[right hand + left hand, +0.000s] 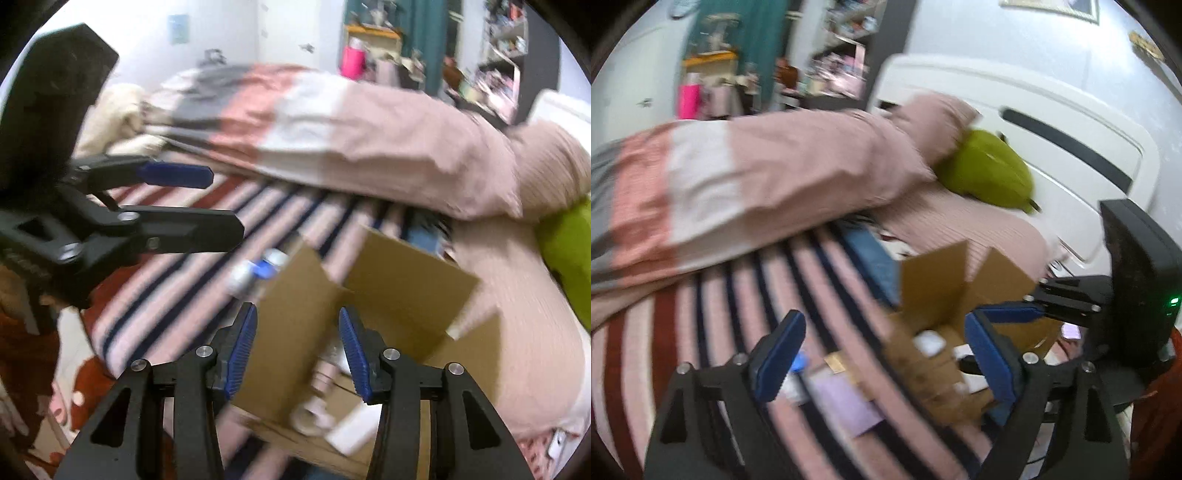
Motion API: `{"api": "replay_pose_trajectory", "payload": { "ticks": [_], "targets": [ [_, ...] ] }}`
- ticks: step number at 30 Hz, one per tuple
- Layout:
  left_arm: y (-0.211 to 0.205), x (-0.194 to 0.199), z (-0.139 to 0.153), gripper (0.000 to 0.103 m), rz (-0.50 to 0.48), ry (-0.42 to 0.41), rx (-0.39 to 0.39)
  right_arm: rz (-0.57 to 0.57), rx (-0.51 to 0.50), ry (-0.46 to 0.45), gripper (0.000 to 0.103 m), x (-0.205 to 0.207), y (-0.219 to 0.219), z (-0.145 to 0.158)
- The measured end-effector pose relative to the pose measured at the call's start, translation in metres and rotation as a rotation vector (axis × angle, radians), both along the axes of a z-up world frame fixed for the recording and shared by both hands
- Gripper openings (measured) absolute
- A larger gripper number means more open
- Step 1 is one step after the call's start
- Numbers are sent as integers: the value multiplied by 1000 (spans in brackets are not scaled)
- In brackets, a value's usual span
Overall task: Organize rigid objects
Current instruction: 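Lower the earbud case into the cardboard box and release it, then grasp the lilac box with the right gripper, then carry the lilac box into the cardboard box and open the right gripper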
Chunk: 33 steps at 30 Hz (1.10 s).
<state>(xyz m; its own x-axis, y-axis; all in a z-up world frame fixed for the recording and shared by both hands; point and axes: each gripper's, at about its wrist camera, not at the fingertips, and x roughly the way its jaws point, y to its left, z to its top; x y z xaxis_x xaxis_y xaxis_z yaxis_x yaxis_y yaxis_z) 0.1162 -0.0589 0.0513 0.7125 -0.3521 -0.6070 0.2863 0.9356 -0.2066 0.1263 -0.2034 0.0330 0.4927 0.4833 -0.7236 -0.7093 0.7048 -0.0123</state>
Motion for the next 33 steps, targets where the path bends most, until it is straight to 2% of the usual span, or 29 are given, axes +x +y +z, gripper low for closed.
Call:
{"api": "replay_pose_trajectory", "payload": {
  "ticks": [5, 7, 10, 13, 18, 21, 23, 26, 27, 28, 30, 33],
  "targets": [
    [74, -39, -14, 92, 147, -2, -8, 105, 35, 10, 49, -28, 60, -2],
    [99, -52, -30, 92, 182, 3, -18, 111, 48, 30, 52, -38, 81, -17],
    [121, -66, -58, 92, 212, 15, -21, 109, 48, 62, 53, -47, 106, -46],
    [132, -73, -88, 92, 225, 36, -24, 61, 30, 94, 52, -50, 121, -77],
    [136, -76, -124, 92, 213, 54, -73, -135, -86, 39, 54, -41, 122, -121],
    [131, -76, -137, 92, 190, 56, -83, -251, -144, 21, 65, -29, 114, -140],
    [128, -75, -141, 92, 177, 55, -83, -295, -174, 19, 66, -21, 109, -149],
    [127, -75, -142, 92, 167, 52, -90, -352, -181, 79, 66, -1, 102, -162],
    [128, -75, -142, 92, 167, 52, -91, -353, -164, 114, 65, 4, 98, -165],
    [127, -75, -143, 92, 169, 53, -91, -349, -160, 135, 59, 7, 98, -168],
    [128, -75, -142, 92, 169, 53, -92, -333, -159, 153, 33, 10, 98, -173],
    [128, -75, -141, 92, 165, 53, -96, -297, -144, 97, 33, 1, 100, -167]
  ]
}}
